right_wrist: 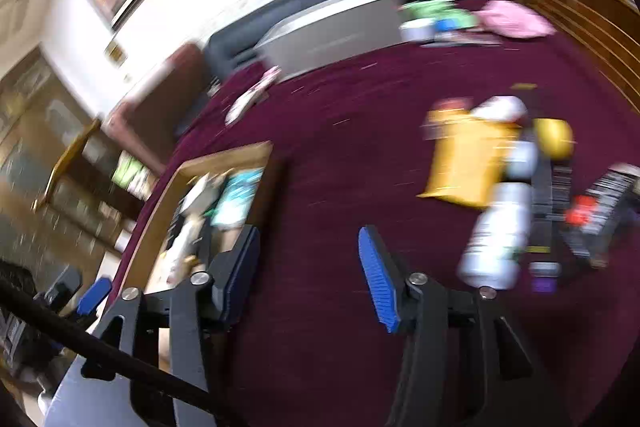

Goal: Organize objects
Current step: 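Return to the pile and grasp the yellow packet with the left gripper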

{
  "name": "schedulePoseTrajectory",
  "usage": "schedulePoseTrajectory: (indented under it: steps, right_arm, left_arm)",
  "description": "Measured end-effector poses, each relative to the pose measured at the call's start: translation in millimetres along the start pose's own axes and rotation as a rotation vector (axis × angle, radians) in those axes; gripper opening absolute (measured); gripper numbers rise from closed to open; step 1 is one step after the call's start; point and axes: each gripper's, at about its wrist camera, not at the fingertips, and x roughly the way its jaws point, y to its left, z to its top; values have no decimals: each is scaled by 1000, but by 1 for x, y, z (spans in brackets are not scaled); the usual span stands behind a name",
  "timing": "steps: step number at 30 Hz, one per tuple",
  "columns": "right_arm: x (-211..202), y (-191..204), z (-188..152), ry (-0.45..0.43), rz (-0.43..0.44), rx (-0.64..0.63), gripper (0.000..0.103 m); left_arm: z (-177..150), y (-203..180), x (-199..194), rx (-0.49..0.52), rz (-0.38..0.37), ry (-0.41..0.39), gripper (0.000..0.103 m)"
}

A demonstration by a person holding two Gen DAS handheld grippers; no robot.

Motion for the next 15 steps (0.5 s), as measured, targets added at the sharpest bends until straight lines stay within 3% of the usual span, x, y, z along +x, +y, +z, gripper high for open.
schedulePoseTrajectory:
  steps: [6, 11, 15]
  right_arm:
    - [-38, -93, 7, -72, -73, 177, 54]
    - [-50, -139, 8, -111, -60, 277, 54]
    - [-54, -161, 10, -117, -27, 315, 54]
  left_arm:
    - [-21, -50, 64, 118, 17, 154, 59]
    - [-23, -99, 116, 262, 74, 188, 59]
    - [-17, -127, 174, 329, 59, 213, 59]
